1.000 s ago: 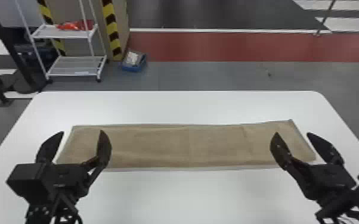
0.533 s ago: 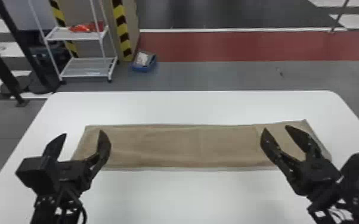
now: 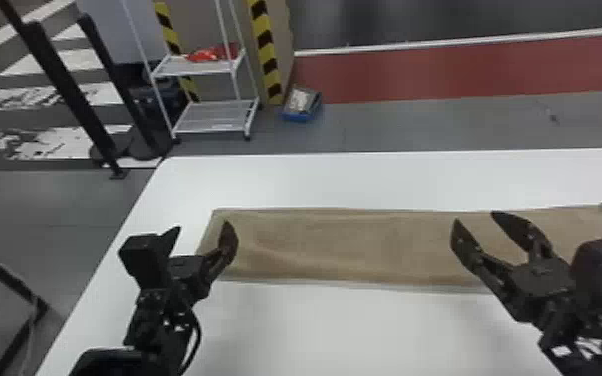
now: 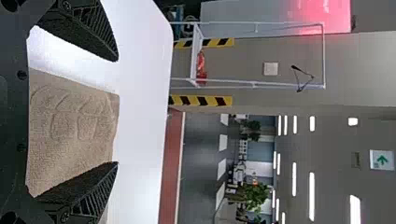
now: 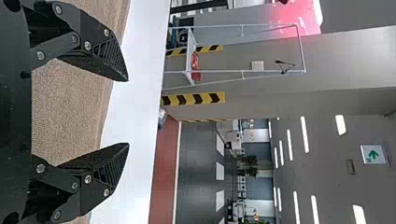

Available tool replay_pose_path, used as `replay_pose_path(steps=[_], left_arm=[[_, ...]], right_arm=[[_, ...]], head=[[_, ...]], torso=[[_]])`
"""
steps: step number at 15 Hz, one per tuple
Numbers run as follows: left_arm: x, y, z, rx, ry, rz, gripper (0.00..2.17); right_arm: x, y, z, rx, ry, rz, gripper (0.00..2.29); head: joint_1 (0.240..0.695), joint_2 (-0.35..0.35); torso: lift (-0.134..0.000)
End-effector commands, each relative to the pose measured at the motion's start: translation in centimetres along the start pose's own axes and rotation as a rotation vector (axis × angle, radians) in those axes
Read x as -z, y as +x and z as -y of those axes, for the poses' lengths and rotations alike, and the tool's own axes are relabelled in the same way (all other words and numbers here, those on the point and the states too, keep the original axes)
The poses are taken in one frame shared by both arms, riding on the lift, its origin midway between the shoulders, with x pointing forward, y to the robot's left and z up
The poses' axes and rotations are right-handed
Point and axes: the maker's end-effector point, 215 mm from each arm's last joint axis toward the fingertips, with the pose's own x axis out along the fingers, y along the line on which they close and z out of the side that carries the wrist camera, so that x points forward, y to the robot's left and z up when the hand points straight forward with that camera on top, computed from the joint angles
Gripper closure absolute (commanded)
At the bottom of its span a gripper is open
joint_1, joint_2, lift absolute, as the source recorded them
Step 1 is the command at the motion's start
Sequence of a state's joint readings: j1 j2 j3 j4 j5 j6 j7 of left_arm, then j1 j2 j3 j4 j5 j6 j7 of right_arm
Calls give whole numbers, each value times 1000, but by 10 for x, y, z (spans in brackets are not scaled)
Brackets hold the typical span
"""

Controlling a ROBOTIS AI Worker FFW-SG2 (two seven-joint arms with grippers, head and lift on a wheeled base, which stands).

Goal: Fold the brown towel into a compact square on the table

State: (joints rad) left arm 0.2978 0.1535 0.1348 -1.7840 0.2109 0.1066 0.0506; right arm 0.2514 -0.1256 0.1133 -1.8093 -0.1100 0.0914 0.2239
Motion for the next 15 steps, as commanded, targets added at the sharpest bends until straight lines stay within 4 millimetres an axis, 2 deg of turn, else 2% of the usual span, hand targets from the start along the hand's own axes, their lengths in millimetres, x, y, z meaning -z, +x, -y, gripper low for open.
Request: replay_pose_path(steps=[1,3,6,15], left_arm=[[11,13,-11,-12,5,-29,97],[25,26,-17,-17,10,-57,117],[32,37,-21,-5,13,-71,161],[42,30,-7,60,25,-103,279]], right_arm=[[5,1,-1,-2,1,-9,464],[7,-2,-2,-3,3,-10,464],[8,-3,0,0,0,-12,461],[5,-10,1,5,0,0,461]], head=[[695,227],[695,235],[695,244],[695,232]], torso=[[-123],[-123],[-123],[-123]])
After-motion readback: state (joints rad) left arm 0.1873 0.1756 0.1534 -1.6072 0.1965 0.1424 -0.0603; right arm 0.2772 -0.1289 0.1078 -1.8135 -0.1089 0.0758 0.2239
